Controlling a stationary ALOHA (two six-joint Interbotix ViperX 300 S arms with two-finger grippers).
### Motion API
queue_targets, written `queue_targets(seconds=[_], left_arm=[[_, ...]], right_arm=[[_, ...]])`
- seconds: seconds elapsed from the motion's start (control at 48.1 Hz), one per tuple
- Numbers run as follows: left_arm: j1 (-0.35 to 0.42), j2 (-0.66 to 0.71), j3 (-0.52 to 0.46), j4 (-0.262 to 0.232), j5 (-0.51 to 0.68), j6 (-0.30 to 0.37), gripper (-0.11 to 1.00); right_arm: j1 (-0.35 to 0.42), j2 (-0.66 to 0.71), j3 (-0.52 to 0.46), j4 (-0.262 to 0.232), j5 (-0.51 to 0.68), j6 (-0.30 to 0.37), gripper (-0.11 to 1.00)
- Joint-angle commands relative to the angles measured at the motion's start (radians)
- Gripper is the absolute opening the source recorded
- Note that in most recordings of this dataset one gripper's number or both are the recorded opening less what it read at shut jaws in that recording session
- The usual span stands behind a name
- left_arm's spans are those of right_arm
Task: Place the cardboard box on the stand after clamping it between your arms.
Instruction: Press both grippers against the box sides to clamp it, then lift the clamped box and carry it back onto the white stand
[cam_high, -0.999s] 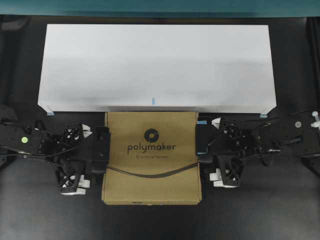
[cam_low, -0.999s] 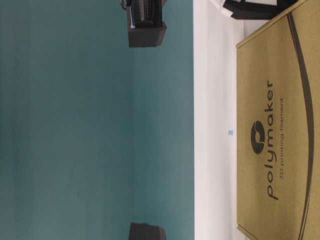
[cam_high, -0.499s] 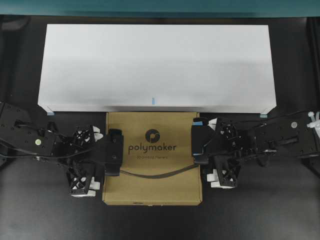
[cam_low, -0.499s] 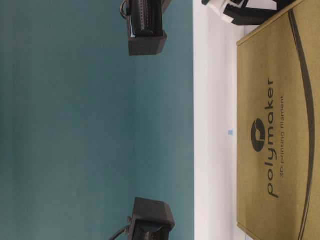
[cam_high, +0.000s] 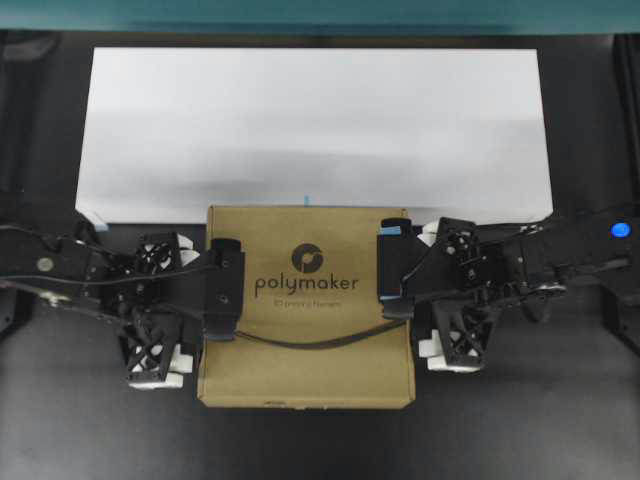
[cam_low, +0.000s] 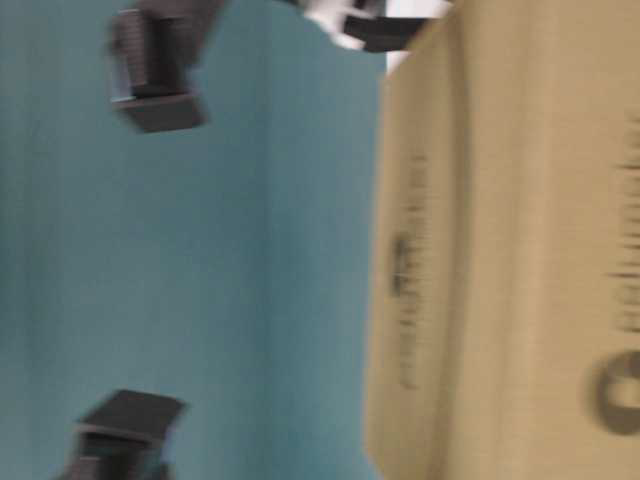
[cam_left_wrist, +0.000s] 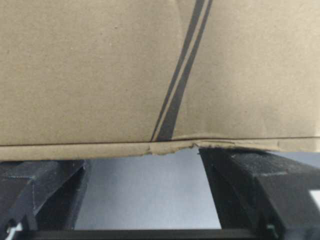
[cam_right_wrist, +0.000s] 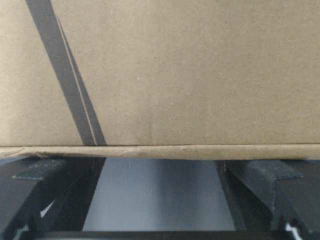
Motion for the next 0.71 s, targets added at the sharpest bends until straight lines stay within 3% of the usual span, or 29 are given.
queue_targets(seconds=[0.0,0.166,0.312,0.478,0.686], left_arm=[[0.044,-0.040,-0.095,0.005,0.028,-0.005,0.77],[0.091,-0.061,-0.233,0.005,0.202,0.002,0.77],[0.135,-0.061,-0.318,0.006,0.299,0.061,0.77],[0.156,-0.058,-0.318,0.006,0.305,0.115,0.77],[0.219,-0.075,-0.272,0.006,0.302,0.124,0.77]], right_arm=[[0.020,-0.051,-0.107,0.003,0.066,-0.006,0.78],[0.008,-0.081,-0.190,0.003,0.179,-0.009,0.78],[-0.011,-0.086,-0.241,-0.008,0.209,-0.015,0.78],[-0.034,-0.083,-0.242,-0.011,0.213,-0.064,0.78],[-0.087,-0.084,-0.242,-0.012,0.206,-0.137,0.78]])
